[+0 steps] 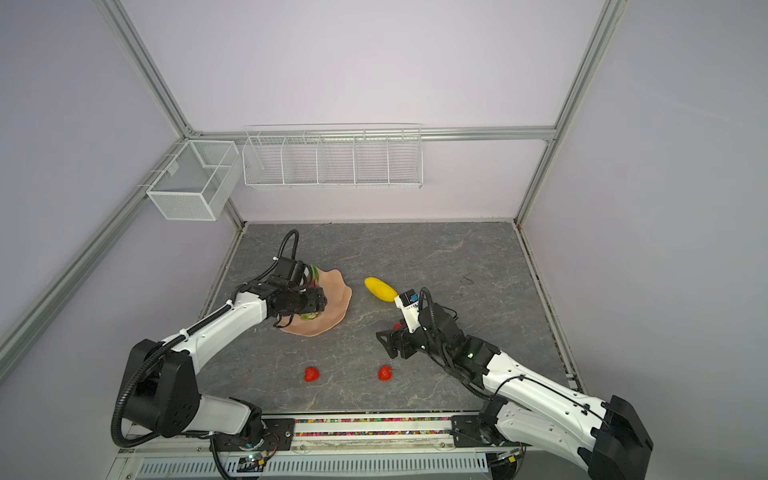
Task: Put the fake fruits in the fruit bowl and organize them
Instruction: 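Lower the dragon fruit into the bowl while the right gripper nears the yellow fruit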
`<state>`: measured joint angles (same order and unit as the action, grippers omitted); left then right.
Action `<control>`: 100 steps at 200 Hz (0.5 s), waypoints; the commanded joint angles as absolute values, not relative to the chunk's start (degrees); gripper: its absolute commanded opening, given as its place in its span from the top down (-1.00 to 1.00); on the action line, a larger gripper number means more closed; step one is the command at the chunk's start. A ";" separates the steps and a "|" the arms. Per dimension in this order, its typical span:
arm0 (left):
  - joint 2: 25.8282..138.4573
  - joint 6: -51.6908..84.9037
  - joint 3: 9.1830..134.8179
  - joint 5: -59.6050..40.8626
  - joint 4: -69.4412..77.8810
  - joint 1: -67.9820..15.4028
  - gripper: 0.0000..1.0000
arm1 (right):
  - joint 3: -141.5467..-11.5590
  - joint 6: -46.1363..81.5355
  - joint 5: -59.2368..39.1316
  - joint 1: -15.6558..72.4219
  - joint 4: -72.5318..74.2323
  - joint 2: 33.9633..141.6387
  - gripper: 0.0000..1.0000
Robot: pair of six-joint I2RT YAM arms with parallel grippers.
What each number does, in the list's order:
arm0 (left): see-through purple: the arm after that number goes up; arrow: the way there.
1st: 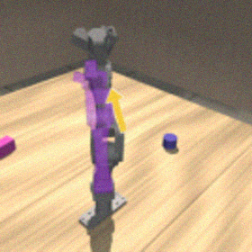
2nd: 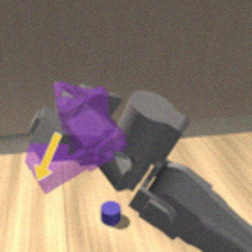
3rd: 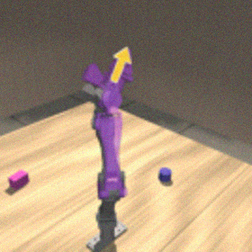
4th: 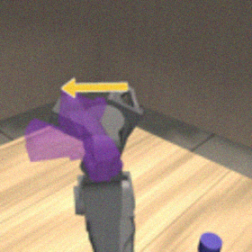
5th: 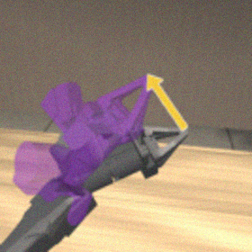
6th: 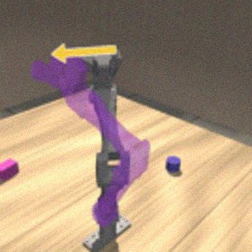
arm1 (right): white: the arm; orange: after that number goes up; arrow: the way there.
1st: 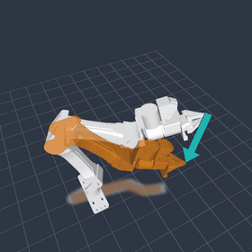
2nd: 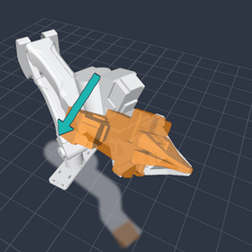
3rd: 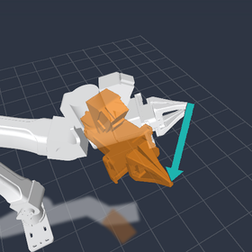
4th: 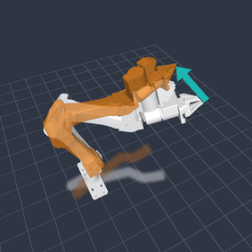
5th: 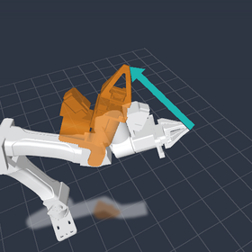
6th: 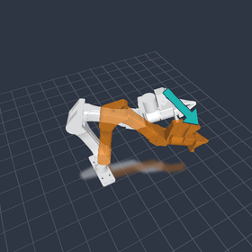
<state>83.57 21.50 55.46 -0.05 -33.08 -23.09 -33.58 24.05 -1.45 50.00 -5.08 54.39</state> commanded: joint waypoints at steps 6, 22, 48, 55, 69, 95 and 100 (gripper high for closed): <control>86.96 19.95 57.76 0.80 -30.89 -23.43 -0.37 | -32.17 24.87 0.08 49.84 -6.93 53.26 -0.77; 89.04 20.01 58.22 1.72 -30.43 -23.52 -0.37 | -32.06 24.79 0.27 49.84 -6.95 53.26 -0.77; 90.92 19.87 58.36 3.20 -29.85 -23.61 -0.38 | -32.08 24.61 0.26 49.86 -7.17 53.53 -0.77; 91.66 19.86 58.60 3.62 -30.00 -23.60 -0.38 | -31.99 24.61 0.32 49.89 -7.00 53.61 -0.77; 93.00 19.61 59.12 4.21 -30.32 -23.59 -0.39 | -31.99 24.65 0.20 49.90 -6.78 53.86 -0.77; 94.47 19.15 59.24 4.09 -29.97 -23.67 -0.45 | -31.99 24.58 0.22 49.84 -6.59 54.17 -0.77; 94.65 19.07 59.34 4.12 -29.89 -23.67 -0.46 | -31.99 24.53 0.20 49.84 -6.59 54.16 -0.77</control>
